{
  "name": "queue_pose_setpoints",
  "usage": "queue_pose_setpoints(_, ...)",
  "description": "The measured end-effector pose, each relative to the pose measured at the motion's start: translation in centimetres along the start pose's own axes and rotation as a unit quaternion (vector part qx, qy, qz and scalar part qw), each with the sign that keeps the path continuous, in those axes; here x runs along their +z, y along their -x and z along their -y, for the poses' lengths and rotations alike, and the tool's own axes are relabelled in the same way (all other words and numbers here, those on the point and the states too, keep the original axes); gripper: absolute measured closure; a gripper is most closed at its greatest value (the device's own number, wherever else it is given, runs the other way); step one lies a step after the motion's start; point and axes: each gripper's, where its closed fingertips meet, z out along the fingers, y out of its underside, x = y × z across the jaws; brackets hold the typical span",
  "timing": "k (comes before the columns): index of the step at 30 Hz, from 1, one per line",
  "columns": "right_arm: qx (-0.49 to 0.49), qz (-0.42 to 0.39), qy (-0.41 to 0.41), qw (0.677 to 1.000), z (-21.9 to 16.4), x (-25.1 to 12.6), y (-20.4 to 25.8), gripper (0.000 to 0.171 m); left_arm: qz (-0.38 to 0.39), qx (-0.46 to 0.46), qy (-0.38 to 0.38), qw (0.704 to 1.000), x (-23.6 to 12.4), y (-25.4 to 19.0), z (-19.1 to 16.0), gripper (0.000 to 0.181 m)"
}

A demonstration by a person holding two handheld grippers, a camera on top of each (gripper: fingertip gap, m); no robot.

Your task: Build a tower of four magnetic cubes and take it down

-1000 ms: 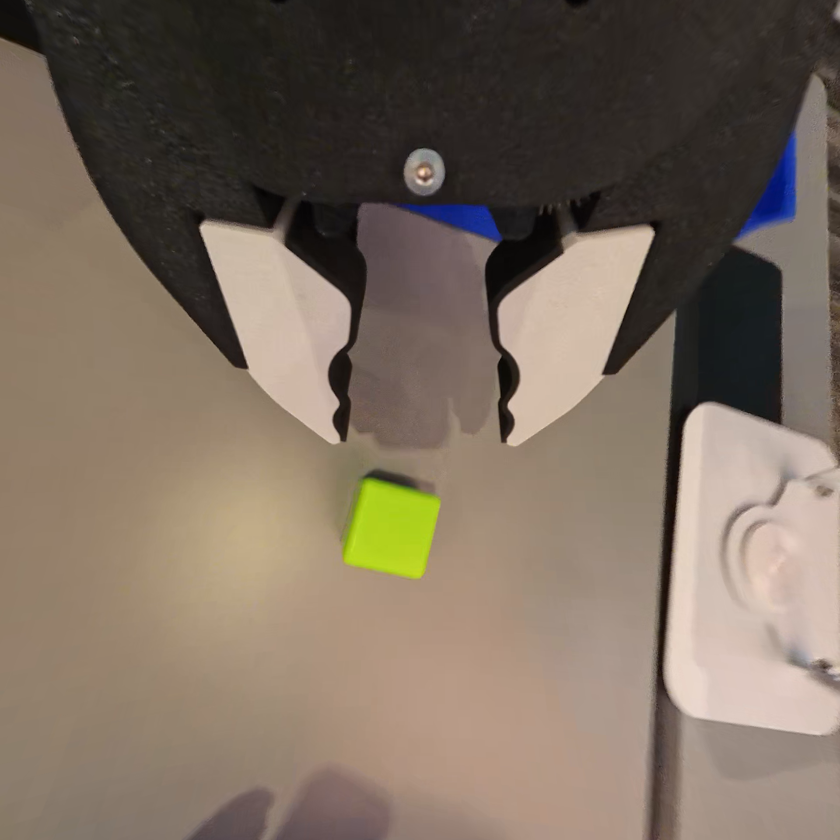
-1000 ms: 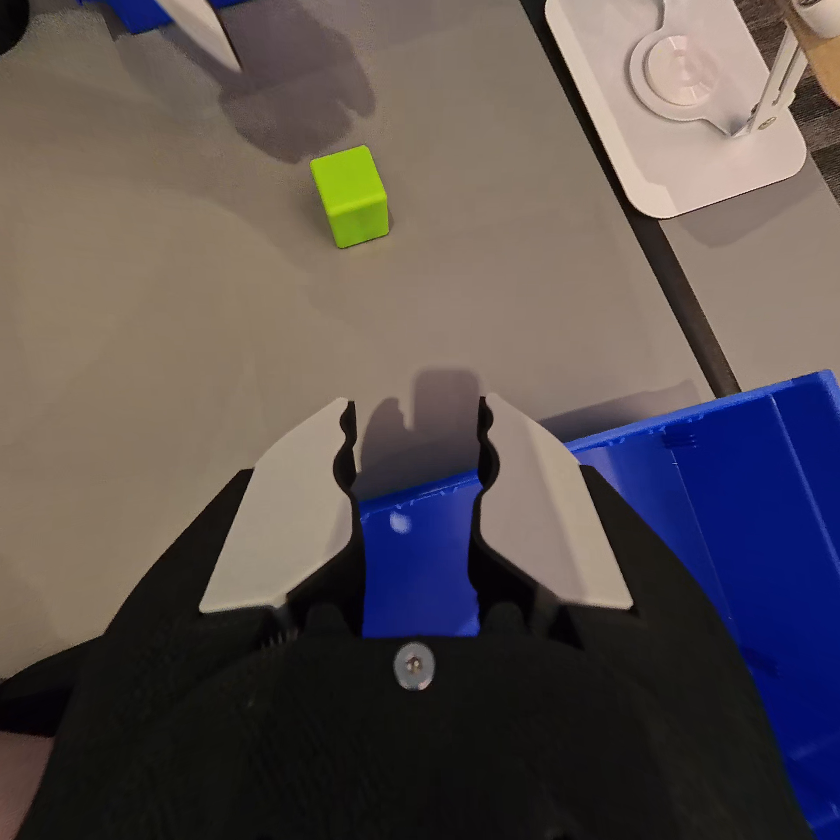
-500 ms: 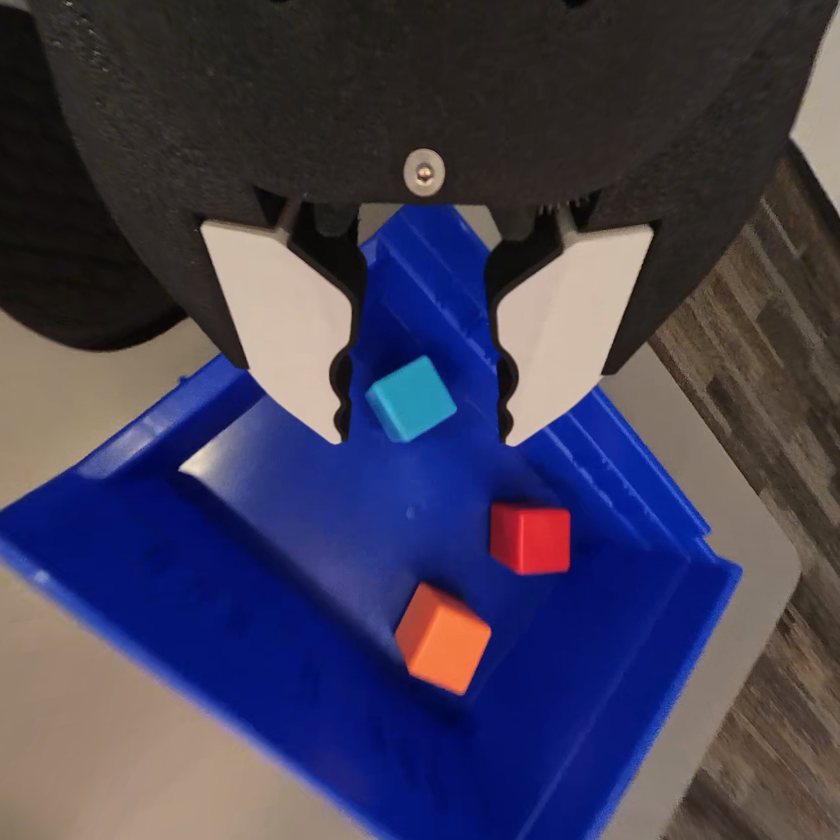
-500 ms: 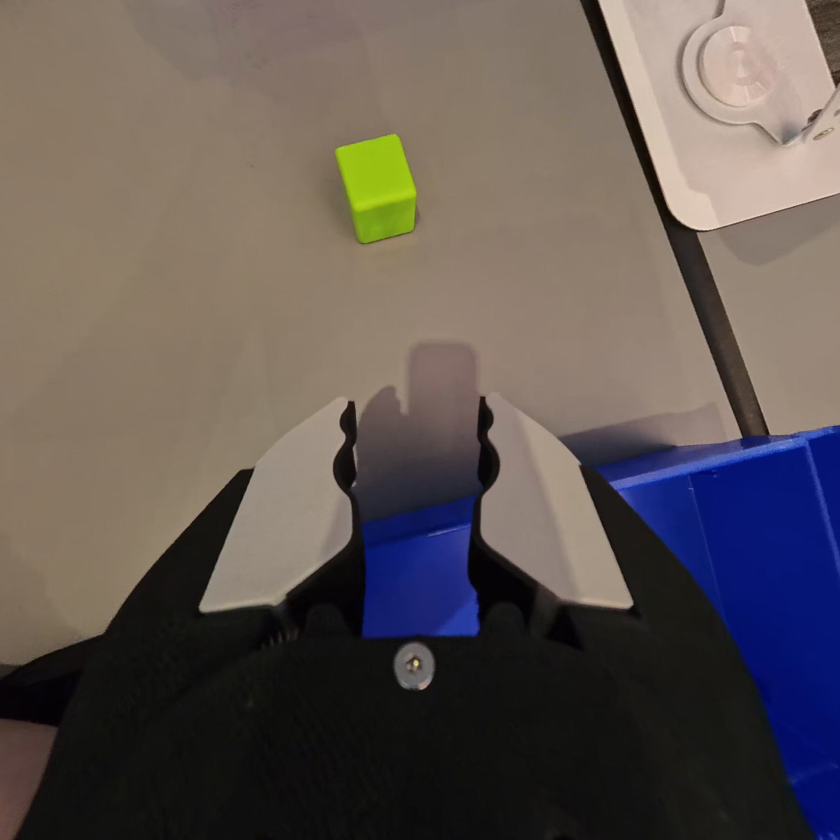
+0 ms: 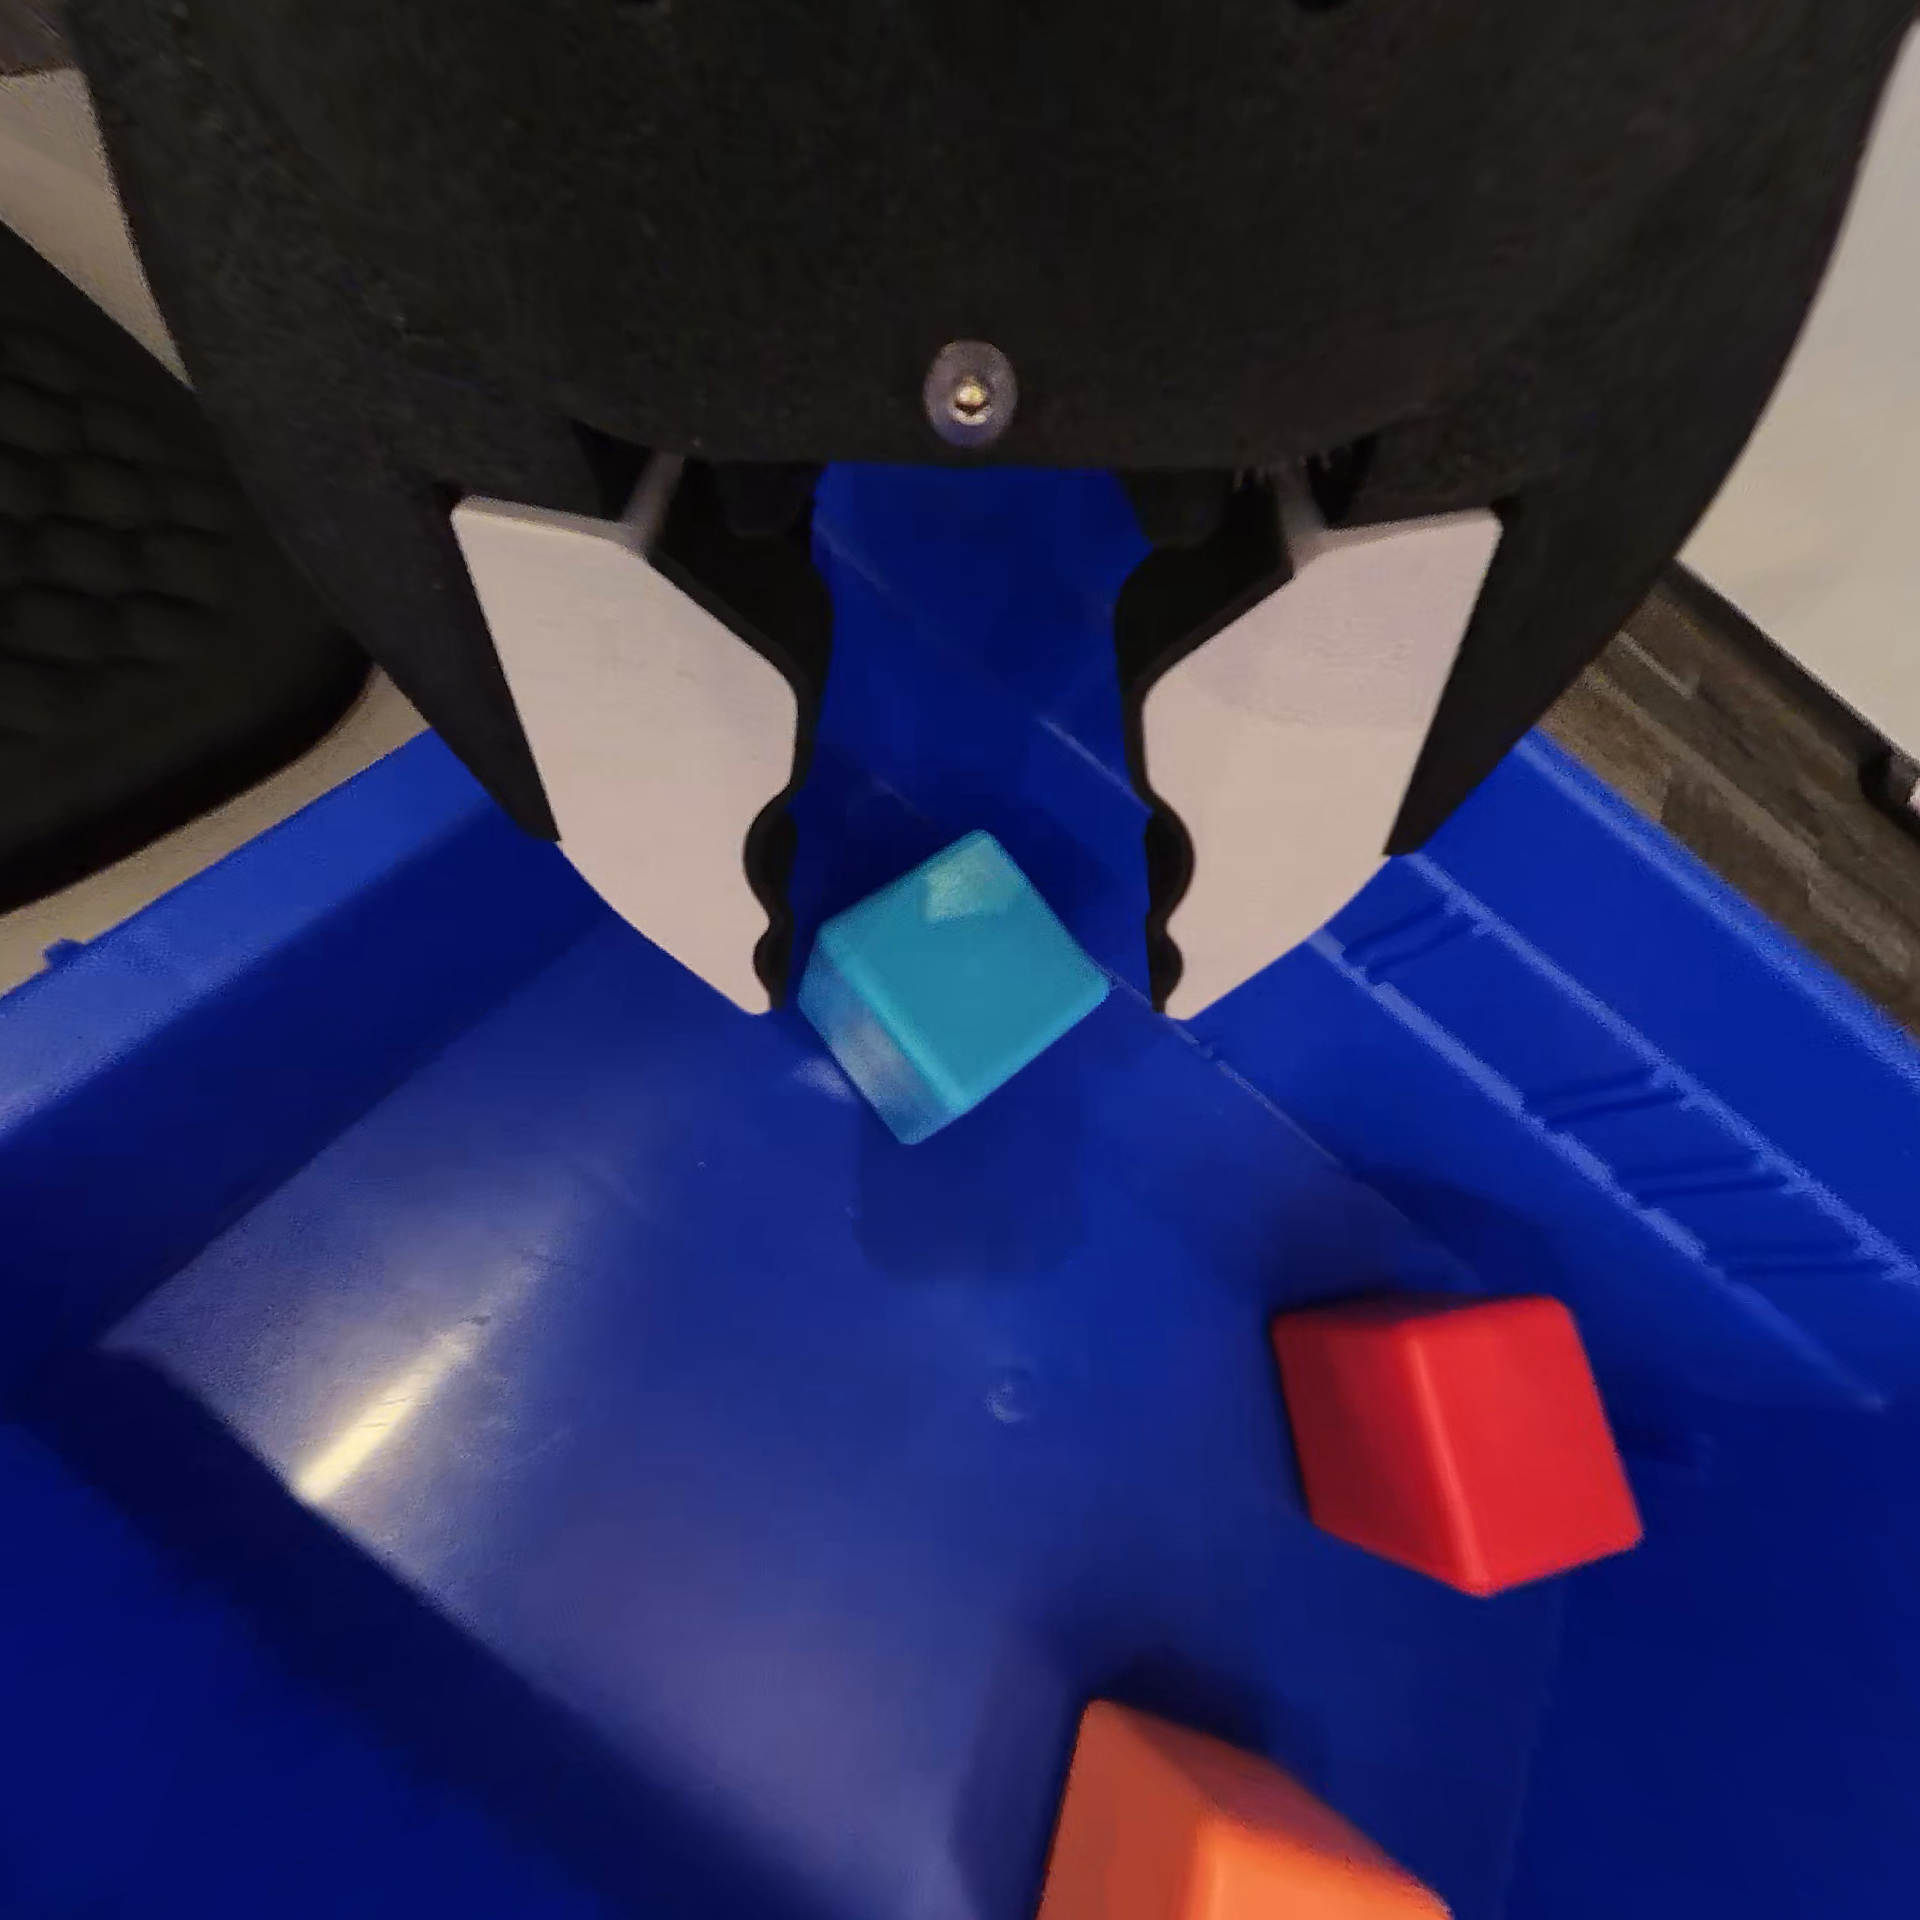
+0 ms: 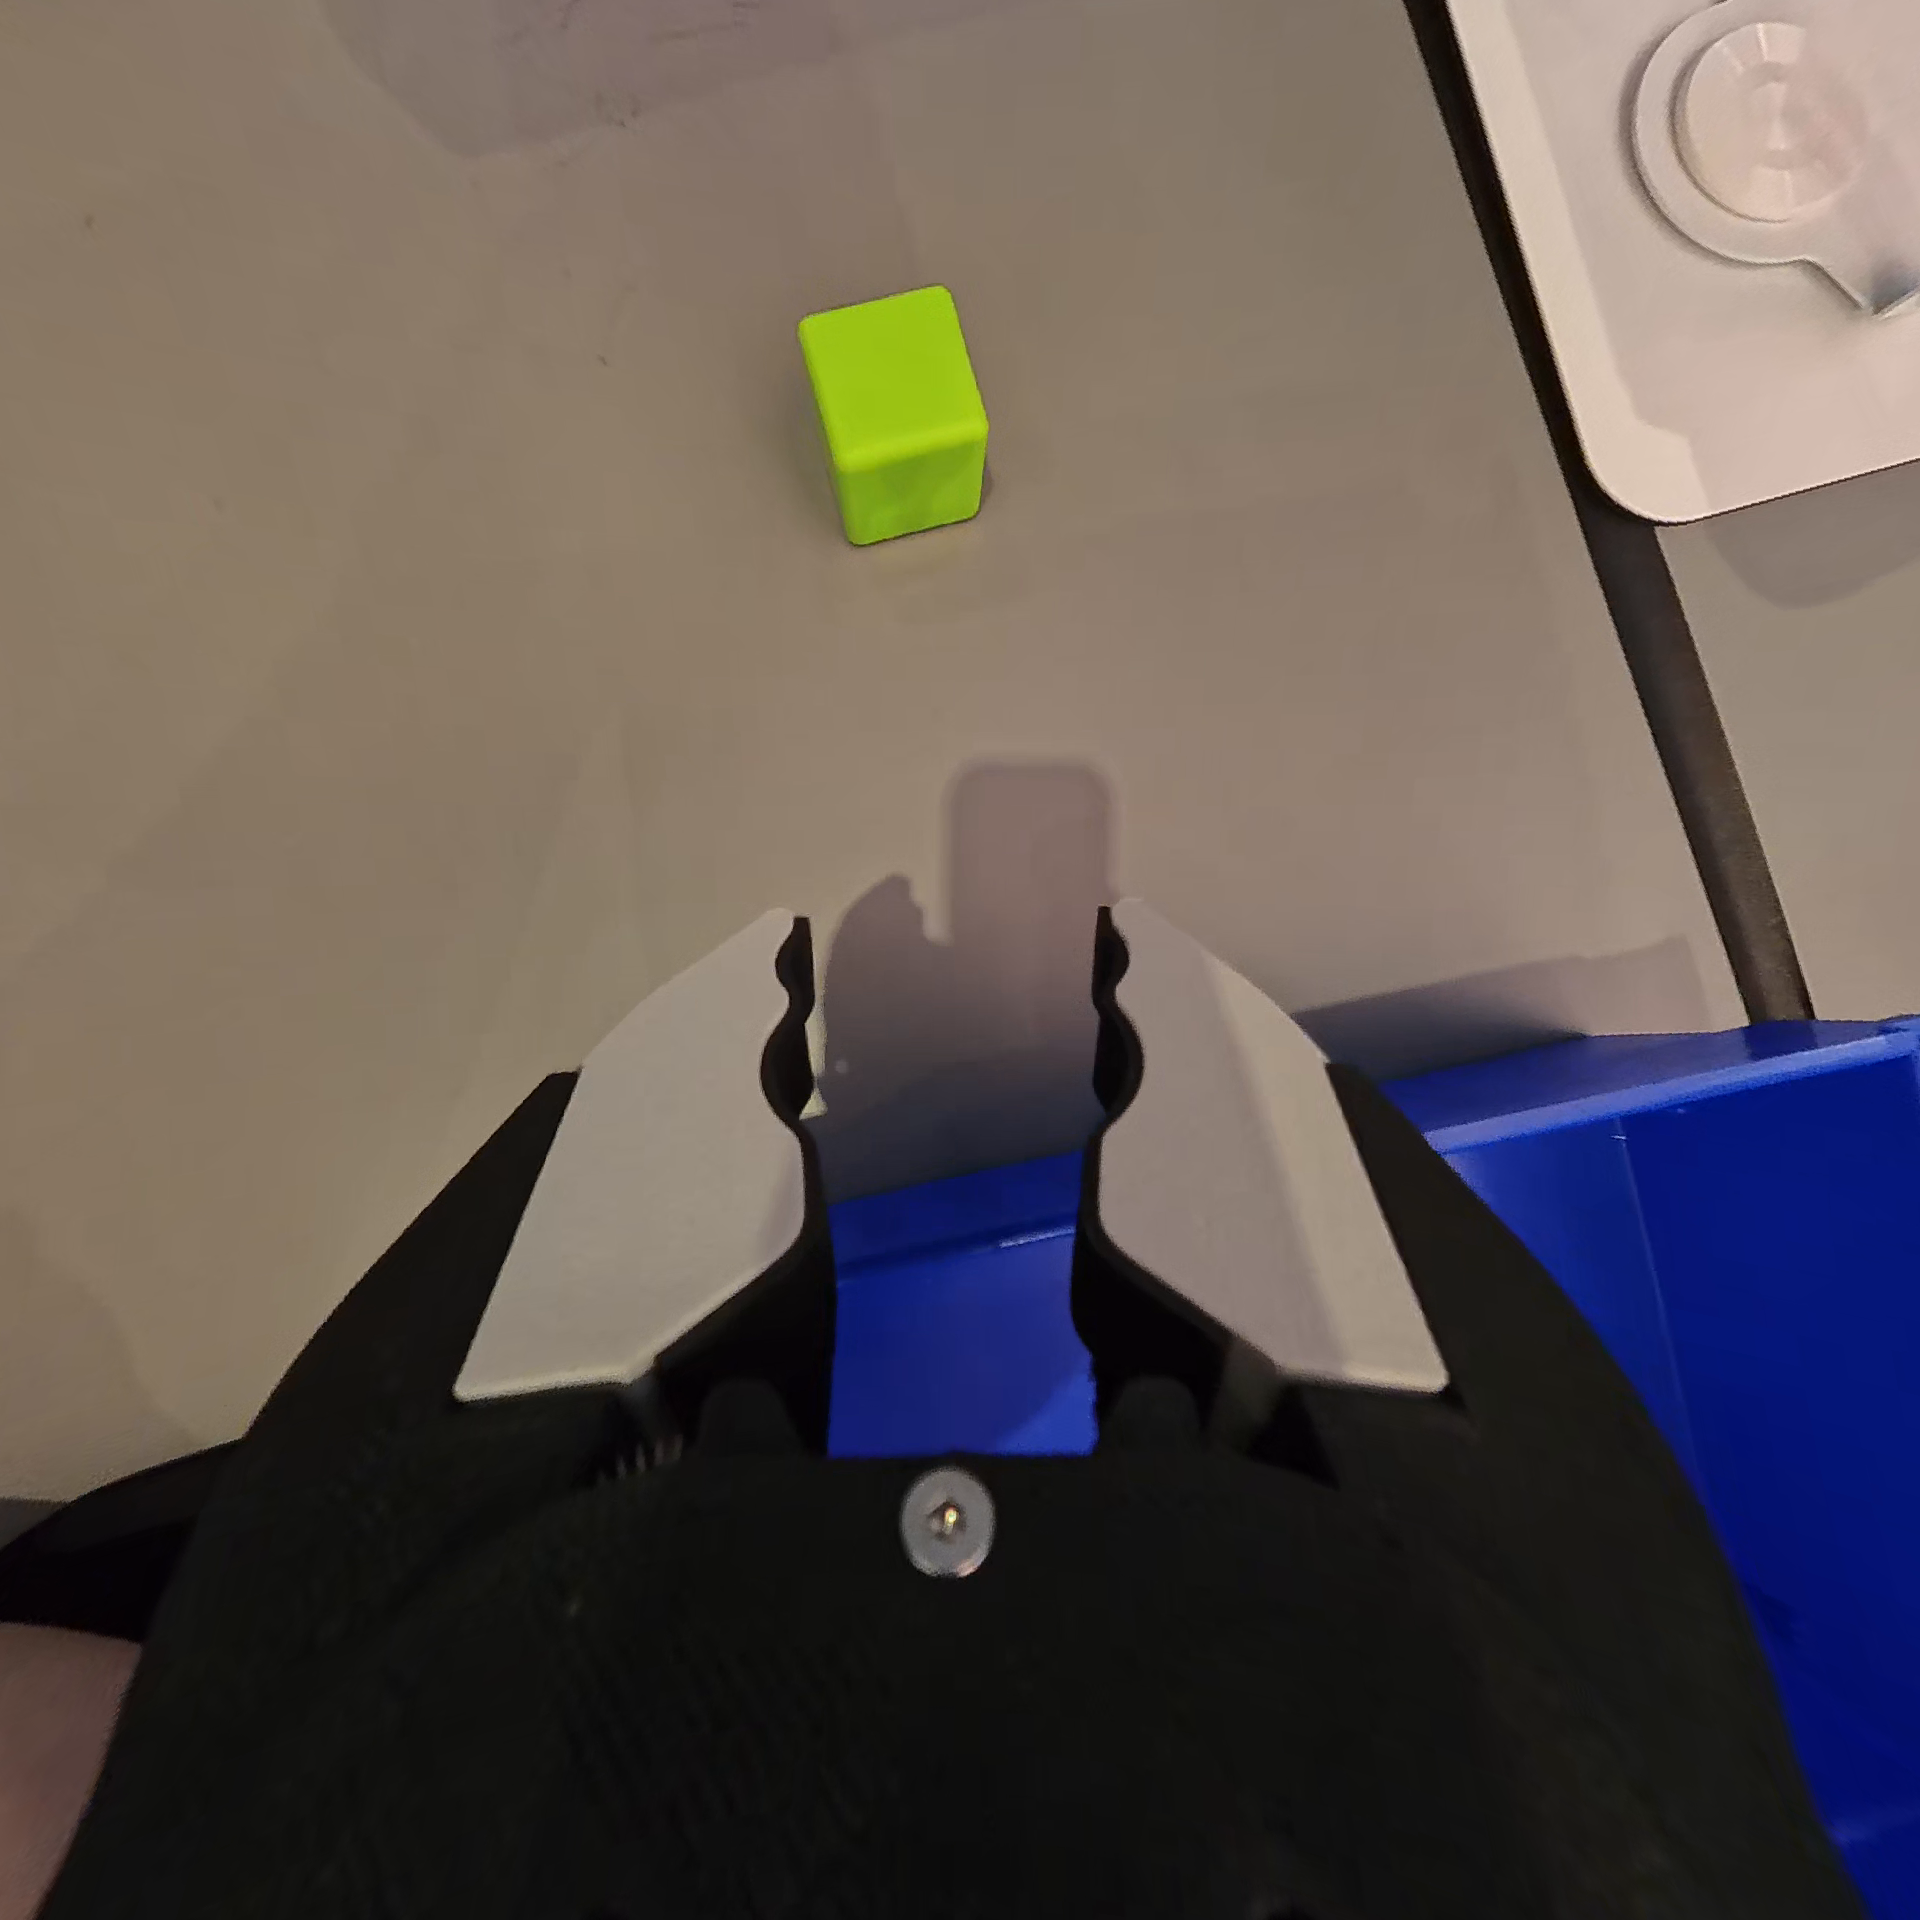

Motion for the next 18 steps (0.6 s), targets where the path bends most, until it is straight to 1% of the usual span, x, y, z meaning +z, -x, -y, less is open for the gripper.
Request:
queue_pose_setpoints(3,0.002,0.003,0.003,1.0,-0.2,0.2,0.0,0.118,-0.01,0.027,0.012,1.0,0.5,-0.3,-0.4,0.116)
queue_pose_setpoints(4,0.003,0.005,0.004,1.0,-0.2,0.2,0.0,0.118,-0.009,0.038,0.021,0.999,0.5,-0.4,-0.5,0.114)
queue_pose_setpoints(6,0.002,0.009,0.008,1.0,-0.4,0.4,0.1,0.118,-0.004,0.077,0.039,0.996,0.5,-0.4,-0.8,0.114)
queue_pose_setpoints(8,0.003,0.011,0.013,1.0,-0.5,0.7,0.1,0.118,0.007,0.123,0.054,0.991,0.4,-0.1,-0.8,0.118)
queue_pose_setpoints(12,0.002,0.015,0.017,1.0,-0.5,1.0,0.3,0.118,-0.011,0.199,0.096,0.975,0.8,-0.1,-1.2,0.125)
queue_pose_setpoints(16,0.003,0.018,0.018,1.0,-0.6,0.9,0.5,0.117,-0.033,0.231,0.12,0.965,1.4,-0.2,-1.5,0.126)
queue_pose_setpoints(18,0.005,0.017,0.016,1.0,-0.6,0.7,0.4,0.117,-0.037,0.232,0.127,0.964,1.9,-0.1,-1.5,0.123)
